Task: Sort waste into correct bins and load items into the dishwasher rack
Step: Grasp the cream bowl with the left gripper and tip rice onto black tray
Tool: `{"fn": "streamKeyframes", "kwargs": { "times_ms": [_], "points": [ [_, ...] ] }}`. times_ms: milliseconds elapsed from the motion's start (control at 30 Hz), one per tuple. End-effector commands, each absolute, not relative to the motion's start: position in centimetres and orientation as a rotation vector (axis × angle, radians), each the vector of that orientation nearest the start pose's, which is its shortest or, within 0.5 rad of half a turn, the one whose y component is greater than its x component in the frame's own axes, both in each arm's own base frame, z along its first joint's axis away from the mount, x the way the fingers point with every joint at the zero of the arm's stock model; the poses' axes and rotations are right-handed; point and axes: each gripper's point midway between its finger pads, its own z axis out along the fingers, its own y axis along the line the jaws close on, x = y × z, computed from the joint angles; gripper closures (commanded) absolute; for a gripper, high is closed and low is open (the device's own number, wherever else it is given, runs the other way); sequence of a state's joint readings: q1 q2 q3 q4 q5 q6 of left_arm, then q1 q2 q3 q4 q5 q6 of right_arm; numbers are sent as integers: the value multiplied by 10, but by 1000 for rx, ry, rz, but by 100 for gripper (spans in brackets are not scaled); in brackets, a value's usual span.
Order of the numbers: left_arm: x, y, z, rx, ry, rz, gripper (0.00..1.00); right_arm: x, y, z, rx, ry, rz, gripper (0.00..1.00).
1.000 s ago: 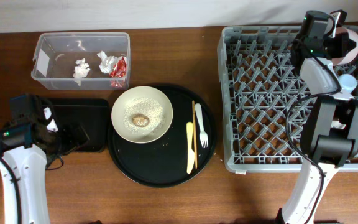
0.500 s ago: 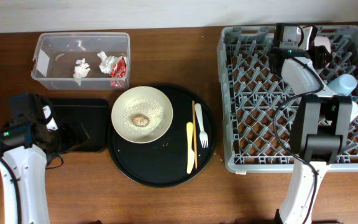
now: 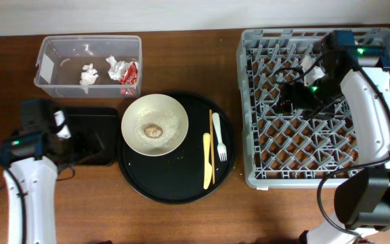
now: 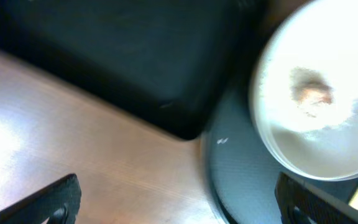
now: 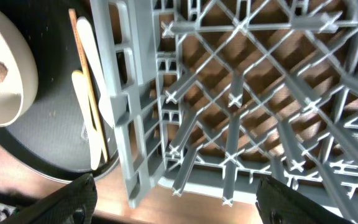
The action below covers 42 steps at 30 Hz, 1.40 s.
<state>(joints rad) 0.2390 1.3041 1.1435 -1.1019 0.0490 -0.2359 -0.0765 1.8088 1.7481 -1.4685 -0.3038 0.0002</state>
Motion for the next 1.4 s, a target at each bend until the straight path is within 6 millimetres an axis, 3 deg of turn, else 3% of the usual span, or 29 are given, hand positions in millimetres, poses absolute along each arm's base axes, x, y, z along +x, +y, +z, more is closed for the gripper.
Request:
{"fn": "streamKeyframes", "kwargs": {
  "times_ms": [0, 100, 133, 233, 300, 367, 400, 433, 467, 500, 567, 700, 800, 867, 1000, 1067, 1167, 1367],
  "points": [
    [304, -28, 165, -242, 2713, -175, 0, 337, 33, 188, 82, 3038, 514, 12],
    [327, -122, 150, 131, 2702, -251, 1, 327, 33, 187, 93, 3075, 522, 11],
    [336, -141, 139, 202, 2728, -202, 1, 326, 33, 187, 94, 3079, 523, 11],
    [371, -186, 108, 339, 2761, -120, 1, 326, 33, 187, 95, 3080, 523, 10],
    [383, -204, 92, 373, 2762, -123, 1, 326, 33, 187, 95, 3082, 523, 10],
    [391, -212, 56, 362, 2796, -108, 1, 326, 33, 187, 95, 3082, 523, 10],
    [391, -213, 47, 355, 2812, -103, 1, 326, 33, 187, 95, 3082, 523, 10],
    [391, -213, 36, 358, 2828, -93, 9, 326, 33, 187, 95, 3082, 523, 10],
    [391, -213, 31, 360, 2839, -87, 34, 326, 33, 187, 95, 3083, 523, 10],
    [390, -212, 25, 362, 2849, -80, 44, 326, 33, 187, 95, 3083, 523, 10],
    [387, -212, 13, 373, 2876, -64, 51, 324, 34, 187, 97, 3091, 525, 10],
    [383, -207, 11, 400, 2863, 67, 99, 323, 31, 186, 98, 3097, 501, 10],
    [373, -202, 13, 412, 2901, 91, 99, 323, 27, 185, 98, 3104, 468, 10],
    [371, -200, 26, 409, 2890, 82, 100, 323, 27, 185, 98, 3103, 467, 10],
    [363, -194, 99, 380, 2794, 19, 100, 320, 19, 183, 100, 3123, 394, 10],
    [357, -187, 119, 364, 2780, 4, 100, 320, 19, 183, 99, 3123, 393, 10],
    [352, -159, 147, 258, 2786, -81, 100, 320, 19, 183, 88, 3123, 393, 10],
    [377, -77, 157, 100, 2783, -394, 100, 319, 19, 183, 89, 3127, 394, 10]
  ]
}}
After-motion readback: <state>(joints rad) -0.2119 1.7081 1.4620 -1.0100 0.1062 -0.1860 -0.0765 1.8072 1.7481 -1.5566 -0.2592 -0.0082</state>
